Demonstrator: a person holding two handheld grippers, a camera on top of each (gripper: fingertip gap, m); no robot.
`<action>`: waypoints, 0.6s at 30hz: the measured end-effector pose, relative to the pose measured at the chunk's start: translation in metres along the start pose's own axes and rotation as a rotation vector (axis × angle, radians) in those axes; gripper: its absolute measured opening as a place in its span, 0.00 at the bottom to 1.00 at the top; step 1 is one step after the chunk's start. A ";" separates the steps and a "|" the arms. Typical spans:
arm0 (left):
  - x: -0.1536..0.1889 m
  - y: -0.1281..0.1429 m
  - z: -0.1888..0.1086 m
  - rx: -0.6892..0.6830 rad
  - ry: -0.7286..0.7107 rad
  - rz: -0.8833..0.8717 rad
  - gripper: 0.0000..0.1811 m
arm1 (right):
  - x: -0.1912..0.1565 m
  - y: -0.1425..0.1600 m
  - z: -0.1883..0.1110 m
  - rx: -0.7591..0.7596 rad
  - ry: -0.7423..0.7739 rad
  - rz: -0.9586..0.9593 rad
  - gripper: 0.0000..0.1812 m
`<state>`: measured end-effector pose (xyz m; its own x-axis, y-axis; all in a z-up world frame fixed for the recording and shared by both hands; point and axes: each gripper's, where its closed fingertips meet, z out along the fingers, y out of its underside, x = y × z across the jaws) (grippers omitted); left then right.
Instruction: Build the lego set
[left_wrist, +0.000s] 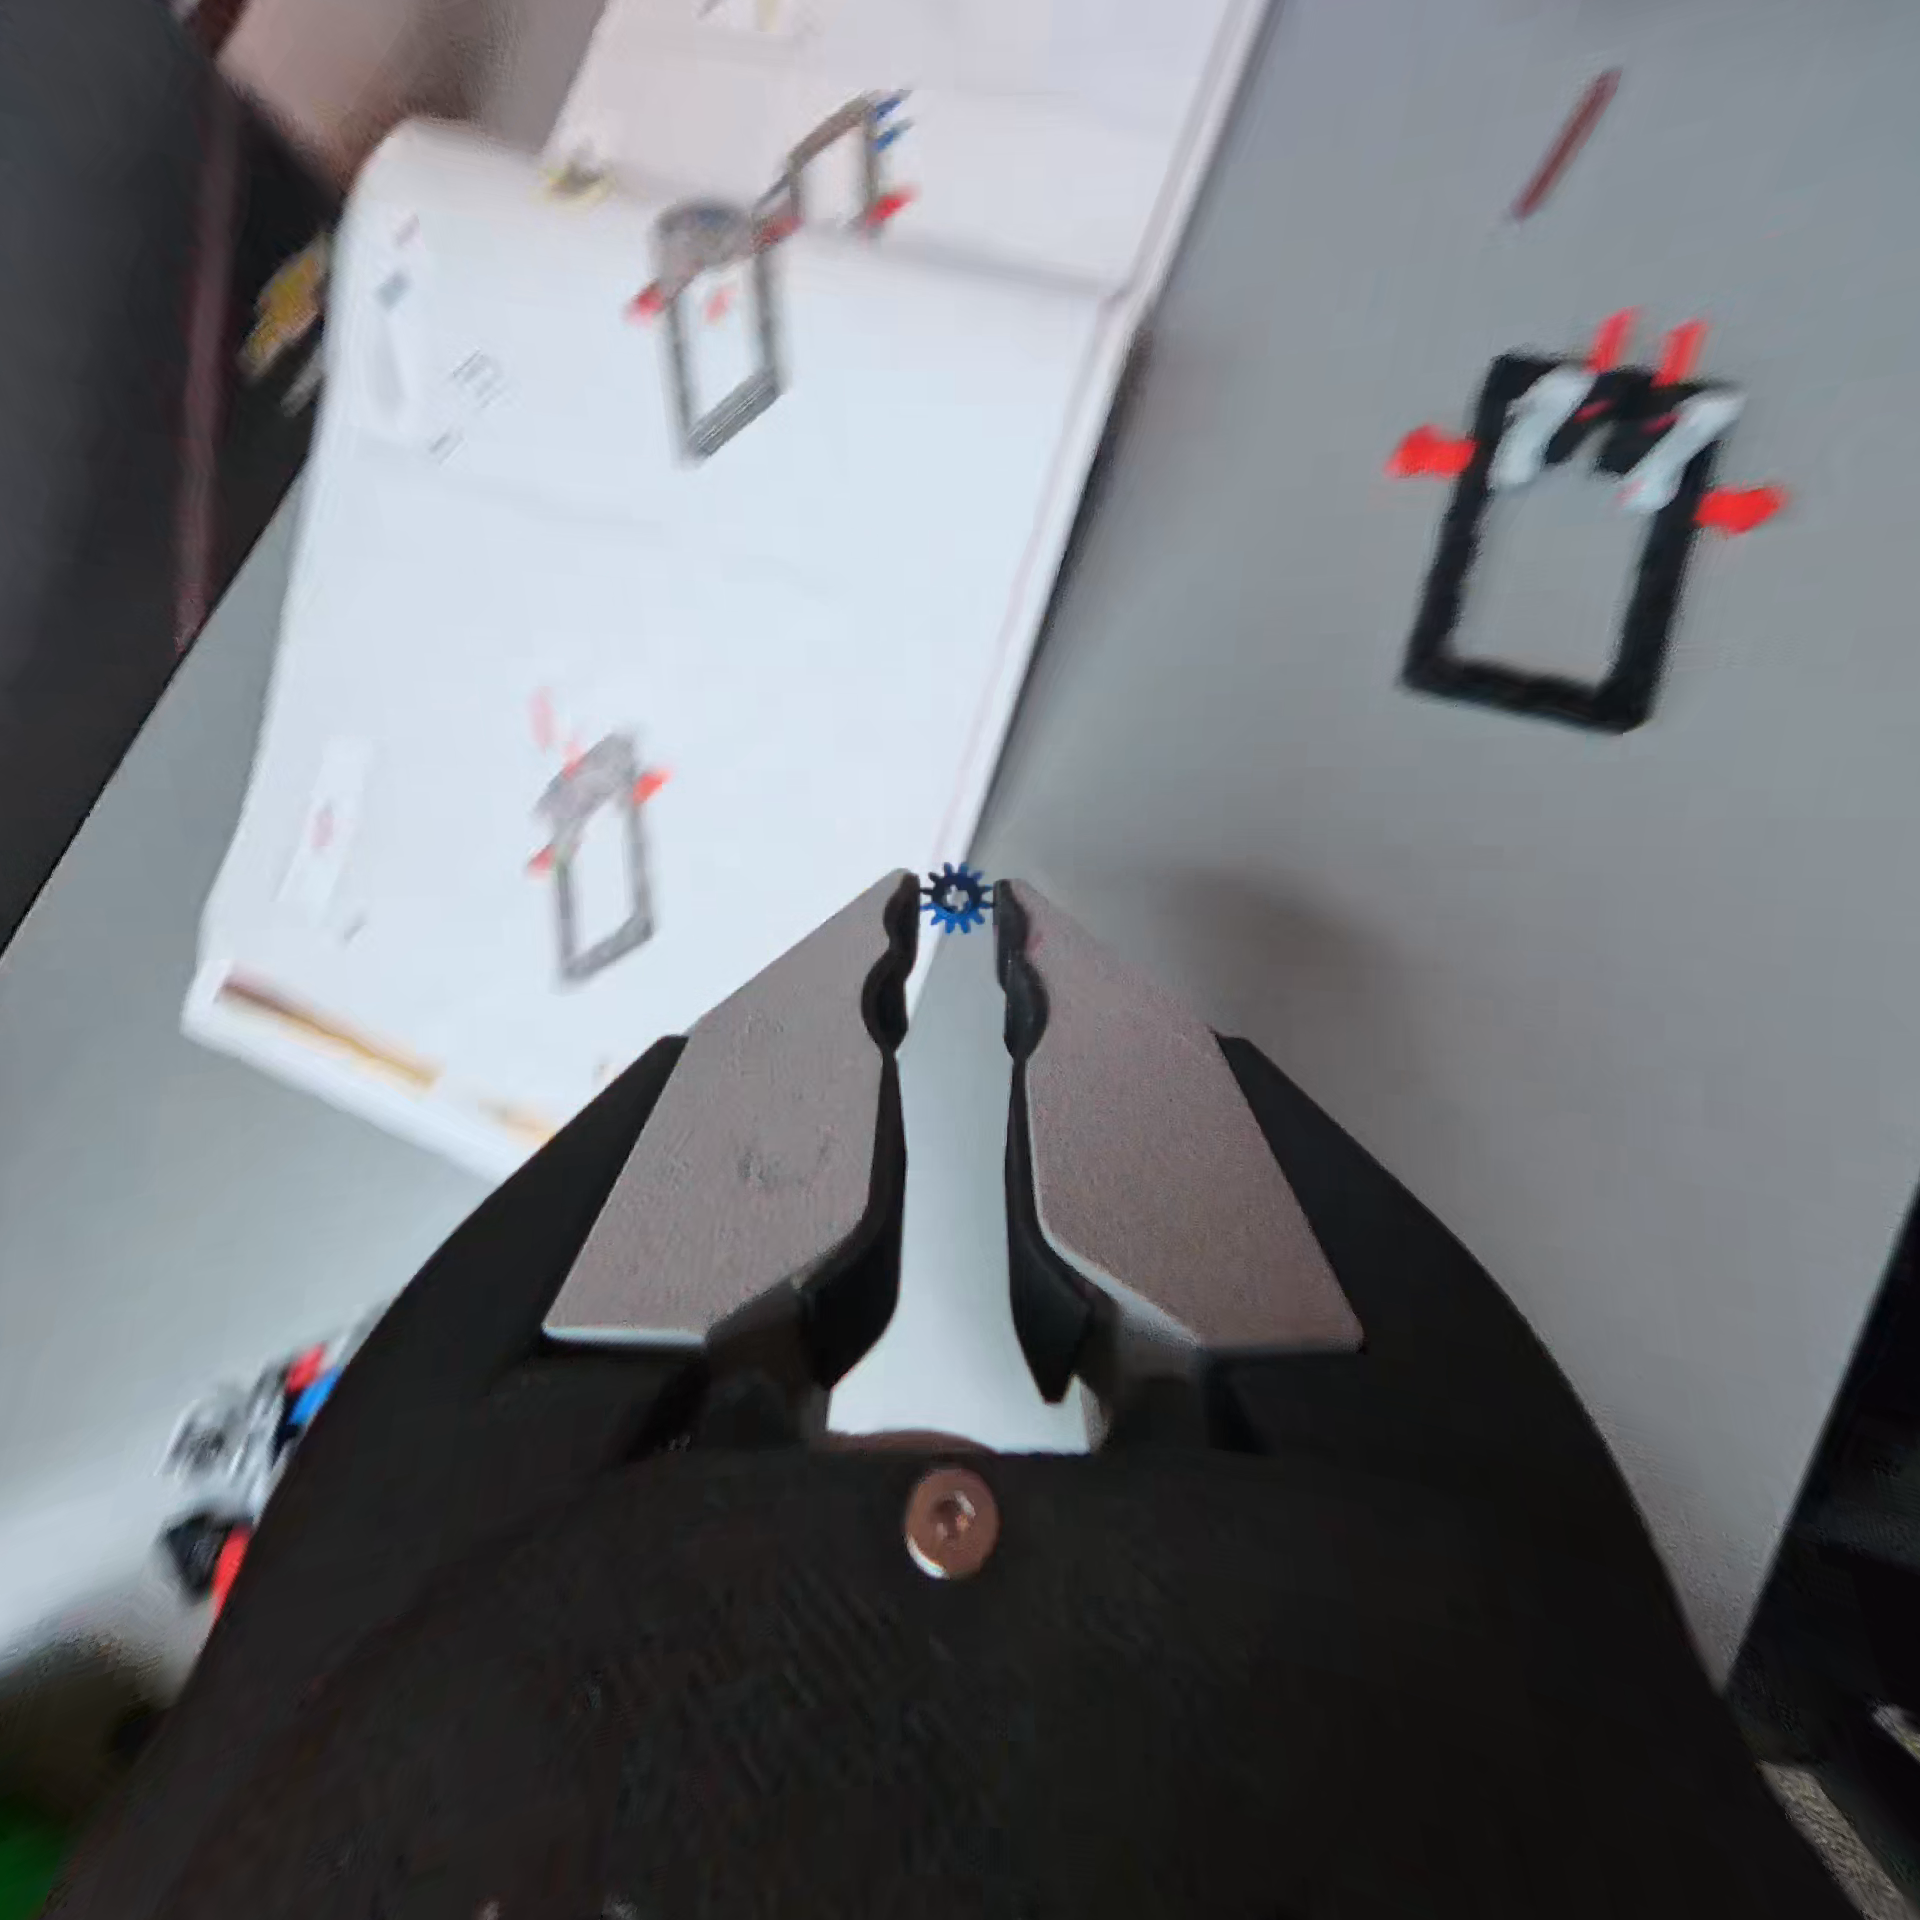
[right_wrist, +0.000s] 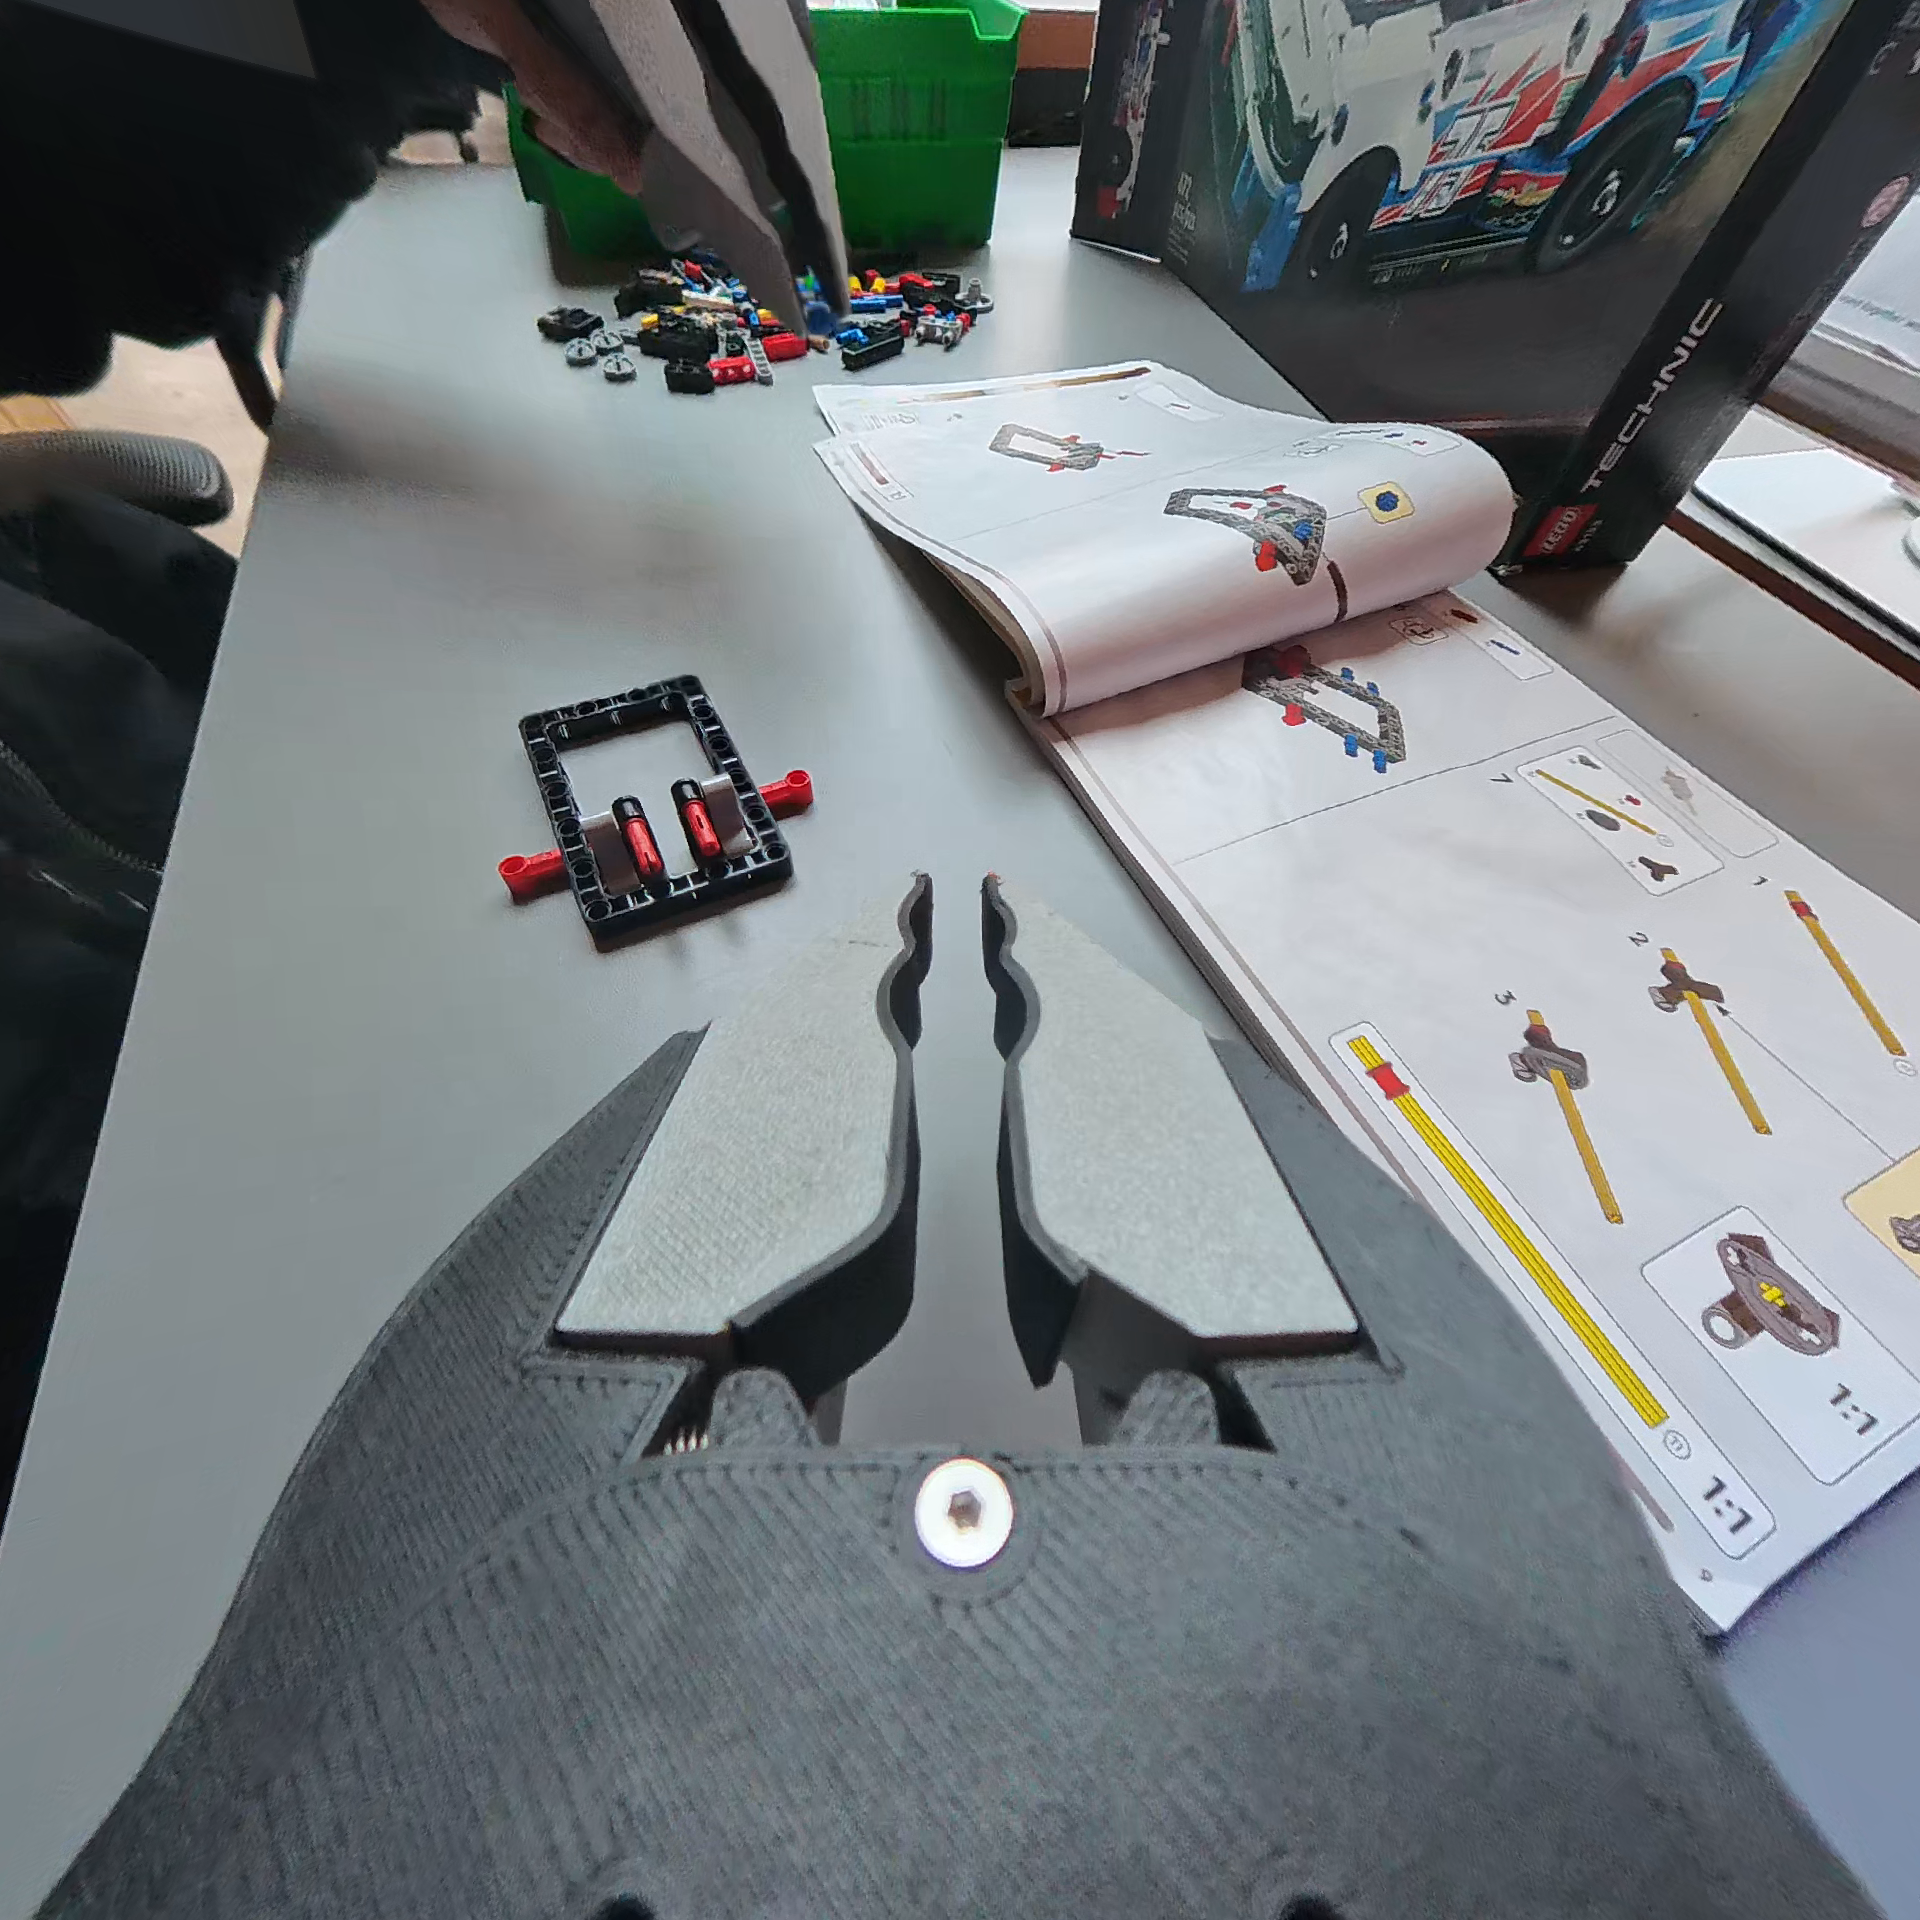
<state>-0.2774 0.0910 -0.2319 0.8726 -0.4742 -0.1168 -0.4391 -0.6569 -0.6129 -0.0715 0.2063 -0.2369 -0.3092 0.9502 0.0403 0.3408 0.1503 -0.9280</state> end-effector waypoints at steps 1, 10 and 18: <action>0.020 -0.017 0.013 0.018 0.044 0.037 0.07 | 0.000 0.001 0.001 -0.006 0.002 -0.003 0.03; 0.080 -0.033 0.090 -0.071 0.147 0.122 0.09 | -0.003 -0.001 -0.003 0.010 0.010 -0.020 0.02; 0.068 -0.024 0.068 0.001 0.087 0.018 0.17 | -0.001 0.000 -0.003 0.010 0.008 -0.004 0.02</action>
<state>-0.1927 0.1148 -0.2784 0.8427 -0.5351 -0.0601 -0.4546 -0.6473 -0.6118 -0.0684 0.2059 -0.2359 -0.3037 0.9516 0.0465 0.3307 0.1511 -0.9316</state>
